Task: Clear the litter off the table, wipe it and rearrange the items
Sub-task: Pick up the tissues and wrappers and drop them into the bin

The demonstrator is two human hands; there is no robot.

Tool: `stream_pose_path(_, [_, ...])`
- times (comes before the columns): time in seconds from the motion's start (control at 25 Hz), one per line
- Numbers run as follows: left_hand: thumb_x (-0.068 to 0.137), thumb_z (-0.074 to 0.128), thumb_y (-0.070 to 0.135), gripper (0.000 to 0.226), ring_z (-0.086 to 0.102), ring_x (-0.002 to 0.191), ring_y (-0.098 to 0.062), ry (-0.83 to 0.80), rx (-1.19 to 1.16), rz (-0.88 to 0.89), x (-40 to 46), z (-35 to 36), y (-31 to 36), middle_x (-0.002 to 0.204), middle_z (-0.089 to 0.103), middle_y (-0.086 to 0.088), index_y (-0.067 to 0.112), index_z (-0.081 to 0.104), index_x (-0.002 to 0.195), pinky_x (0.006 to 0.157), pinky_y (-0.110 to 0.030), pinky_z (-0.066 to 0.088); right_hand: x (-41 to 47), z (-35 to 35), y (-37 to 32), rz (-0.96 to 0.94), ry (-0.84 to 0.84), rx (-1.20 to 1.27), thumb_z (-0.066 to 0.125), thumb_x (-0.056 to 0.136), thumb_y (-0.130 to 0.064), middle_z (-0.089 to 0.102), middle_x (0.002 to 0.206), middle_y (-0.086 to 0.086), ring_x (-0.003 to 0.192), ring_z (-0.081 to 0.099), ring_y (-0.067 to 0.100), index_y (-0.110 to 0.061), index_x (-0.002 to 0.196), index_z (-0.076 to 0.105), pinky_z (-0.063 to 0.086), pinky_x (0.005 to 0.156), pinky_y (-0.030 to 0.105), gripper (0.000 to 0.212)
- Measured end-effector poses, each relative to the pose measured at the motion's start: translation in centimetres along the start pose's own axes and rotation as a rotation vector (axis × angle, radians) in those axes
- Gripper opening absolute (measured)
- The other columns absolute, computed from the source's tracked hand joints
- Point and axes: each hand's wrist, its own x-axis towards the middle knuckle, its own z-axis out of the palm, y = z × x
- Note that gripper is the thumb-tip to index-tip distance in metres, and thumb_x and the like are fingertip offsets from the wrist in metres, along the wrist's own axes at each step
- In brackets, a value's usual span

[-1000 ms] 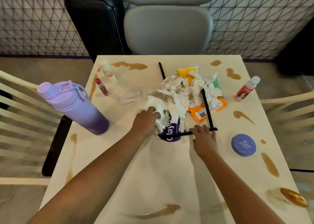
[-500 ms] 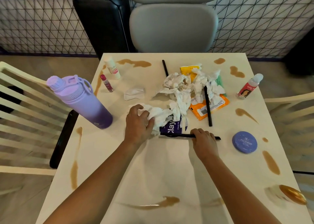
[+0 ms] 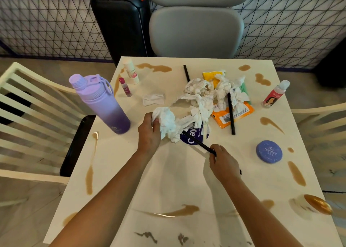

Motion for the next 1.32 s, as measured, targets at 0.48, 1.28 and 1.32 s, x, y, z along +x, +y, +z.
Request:
stream_pose_path(0.48, [0.094,0.045,0.003,0.014,0.054,0.073,0.007,0.264,-0.548,-0.061,-7.2,-12.2,-1.2,0.084,0.057,0.009,0.014,0.053,0.092,0.069,-0.013,0.044,-9.8,1.5,-8.7,0.052,0.139,0.219,0.043,0.088,-0.005,0.056,0.124,0.005,0.093,0.059,0.034,-0.012,0.122,0.049,0.042,0.066,0.033,0.035])
stream_pose_path(1.28, [0.094,0.049,0.006,0.028,0.061,0.088,-0.008,0.855,-0.64,-0.487,-14.7,-39.8,-23.8,0.107,0.059,-0.004,0.005,0.047,0.122,0.075,-0.017,0.052,-20.6,15.1,-39.1,-0.504,-0.525,0.183,0.043,0.091,-0.006,0.06,0.123,0.007,0.099,0.059,0.023,-0.031,0.138,0.039,0.045,0.086,0.029,0.053])
stream_pose_path(1.32, [0.094,0.05,0.007,0.031,0.061,0.095,-0.014,0.862,-0.602,-0.516,-14.4,-40.5,-25.3,0.111,0.06,-0.007,0.003,0.046,0.124,0.082,-0.023,0.052,-20.2,16.0,-40.3,-0.507,-0.54,0.161,0.045,0.092,-0.01,0.06,0.124,0.006,0.105,0.059,0.025,-0.033,0.138,0.039,0.045,0.089,0.03,0.051])
